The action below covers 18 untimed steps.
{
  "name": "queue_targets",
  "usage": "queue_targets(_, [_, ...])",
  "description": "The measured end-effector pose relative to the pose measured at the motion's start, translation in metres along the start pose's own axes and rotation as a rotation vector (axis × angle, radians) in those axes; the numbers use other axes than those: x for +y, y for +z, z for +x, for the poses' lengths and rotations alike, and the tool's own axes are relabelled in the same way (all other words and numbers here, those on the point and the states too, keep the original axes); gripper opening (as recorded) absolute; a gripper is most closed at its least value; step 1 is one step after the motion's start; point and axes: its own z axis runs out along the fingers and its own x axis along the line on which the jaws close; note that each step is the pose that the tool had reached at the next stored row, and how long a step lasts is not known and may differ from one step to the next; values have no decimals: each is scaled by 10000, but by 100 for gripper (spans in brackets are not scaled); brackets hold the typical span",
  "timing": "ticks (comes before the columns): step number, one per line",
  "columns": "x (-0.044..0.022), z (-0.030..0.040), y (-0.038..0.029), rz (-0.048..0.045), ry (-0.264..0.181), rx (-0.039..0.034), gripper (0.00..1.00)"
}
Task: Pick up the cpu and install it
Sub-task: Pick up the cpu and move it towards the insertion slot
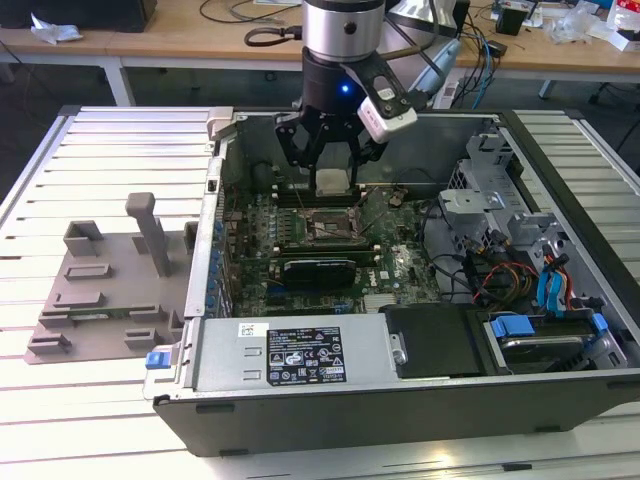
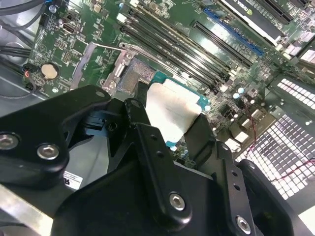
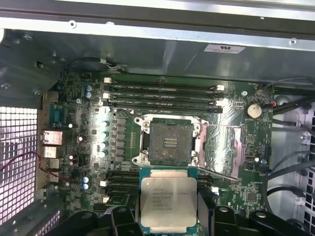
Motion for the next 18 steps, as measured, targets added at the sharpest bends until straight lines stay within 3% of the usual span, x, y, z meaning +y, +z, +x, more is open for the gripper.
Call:
queue_targets(4, [40, -2, 25, -1, -2, -1, 55])
queue_targets(18, [42, -2, 28, -1, -2, -1, 55])
